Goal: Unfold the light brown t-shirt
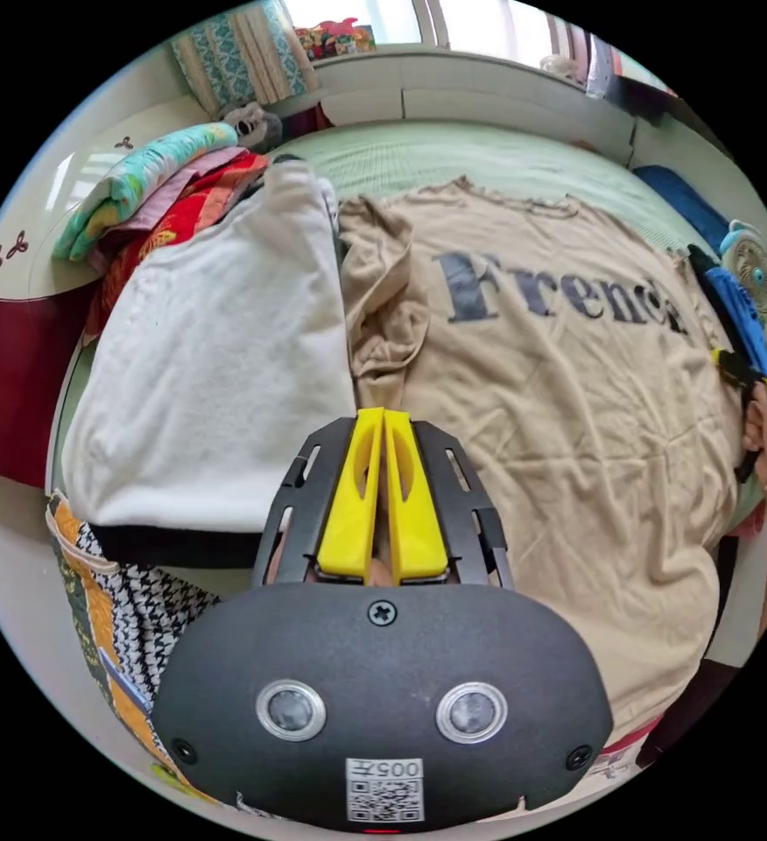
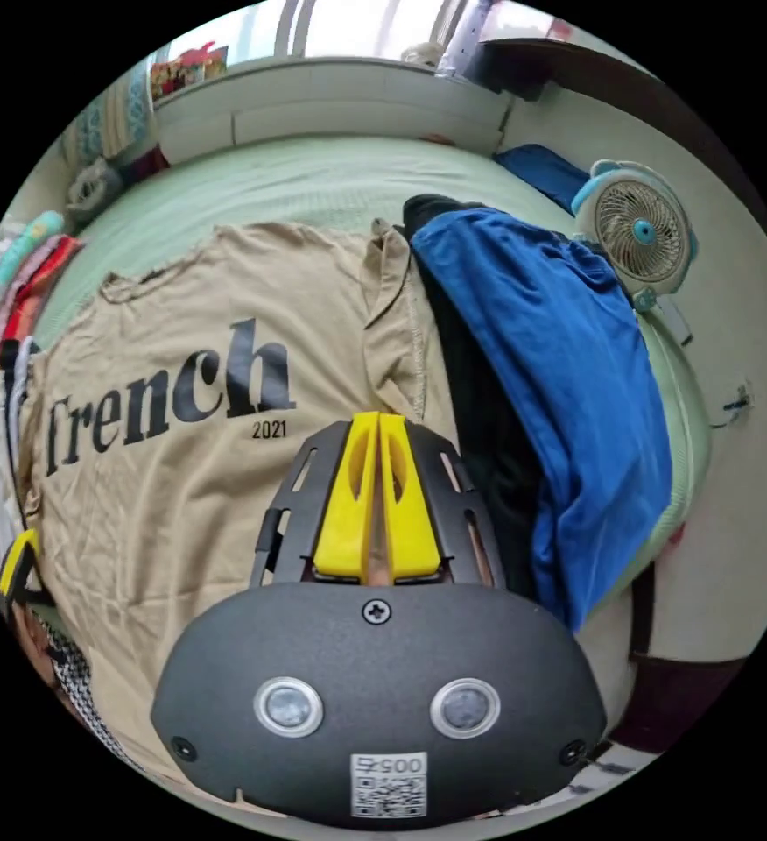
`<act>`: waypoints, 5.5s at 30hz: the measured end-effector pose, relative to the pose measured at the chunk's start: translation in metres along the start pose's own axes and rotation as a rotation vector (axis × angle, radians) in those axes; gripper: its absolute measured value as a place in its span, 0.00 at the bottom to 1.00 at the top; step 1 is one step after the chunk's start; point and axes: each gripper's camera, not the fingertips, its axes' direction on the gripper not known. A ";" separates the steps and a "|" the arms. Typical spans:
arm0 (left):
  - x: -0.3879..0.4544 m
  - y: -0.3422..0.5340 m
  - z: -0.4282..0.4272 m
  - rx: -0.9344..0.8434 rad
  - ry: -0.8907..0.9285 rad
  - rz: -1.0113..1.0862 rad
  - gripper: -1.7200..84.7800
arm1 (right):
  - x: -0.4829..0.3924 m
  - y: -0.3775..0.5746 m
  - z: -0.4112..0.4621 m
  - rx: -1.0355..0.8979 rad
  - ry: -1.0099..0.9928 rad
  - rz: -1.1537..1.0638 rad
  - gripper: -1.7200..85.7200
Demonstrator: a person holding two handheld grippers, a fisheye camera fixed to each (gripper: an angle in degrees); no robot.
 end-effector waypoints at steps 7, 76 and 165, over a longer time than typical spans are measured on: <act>0.015 0.027 -0.016 0.009 -0.056 -0.002 0.01 | 0.038 0.044 -0.058 -0.020 0.122 -0.009 0.01; 0.102 0.125 -0.056 -0.129 0.161 -0.048 0.02 | -0.047 0.216 -0.214 -0.115 -0.155 -0.122 0.00; -0.006 0.106 -0.129 -0.071 0.341 -0.116 0.02 | -0.068 0.177 -0.161 -0.163 -0.164 -0.231 0.01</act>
